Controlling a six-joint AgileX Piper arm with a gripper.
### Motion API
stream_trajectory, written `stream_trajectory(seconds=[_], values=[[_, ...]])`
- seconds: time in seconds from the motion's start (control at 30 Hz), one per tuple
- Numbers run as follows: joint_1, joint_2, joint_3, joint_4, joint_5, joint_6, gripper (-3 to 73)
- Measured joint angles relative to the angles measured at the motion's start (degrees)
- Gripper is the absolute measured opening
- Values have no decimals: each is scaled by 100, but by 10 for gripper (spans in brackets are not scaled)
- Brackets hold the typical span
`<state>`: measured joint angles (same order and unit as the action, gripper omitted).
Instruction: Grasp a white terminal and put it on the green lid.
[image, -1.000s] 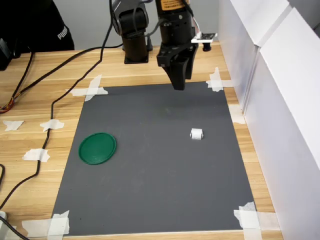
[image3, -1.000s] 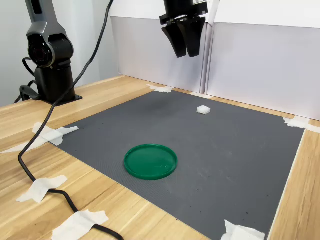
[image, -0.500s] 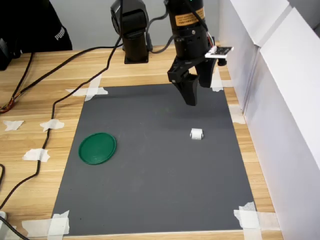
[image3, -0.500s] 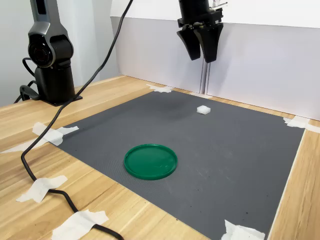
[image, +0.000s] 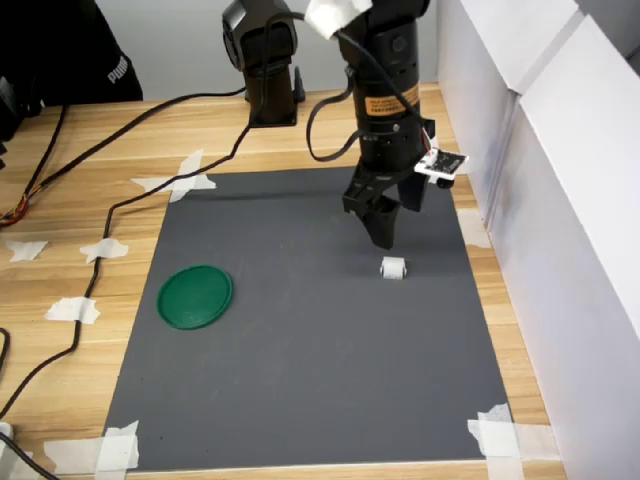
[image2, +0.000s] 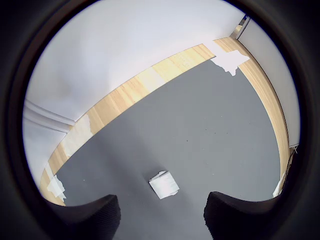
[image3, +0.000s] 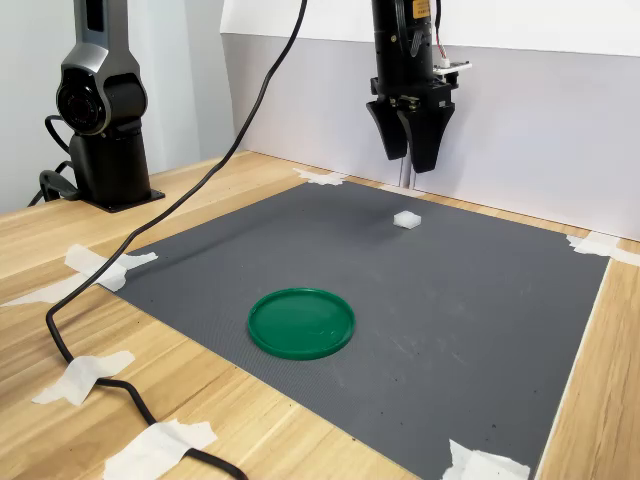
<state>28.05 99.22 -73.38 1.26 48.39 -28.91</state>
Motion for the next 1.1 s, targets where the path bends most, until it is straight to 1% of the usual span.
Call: stream_trajectory(seconds=[0.13, 0.3, 0.63, 1.1], values=[[0, 162, -2, -24, -83, 1, 717], [0, 391, -19, -168, -119, 7, 705], [0, 782, -23, -173, -209, 7, 685], [0, 968, -34, -216, -401, 100, 682]])
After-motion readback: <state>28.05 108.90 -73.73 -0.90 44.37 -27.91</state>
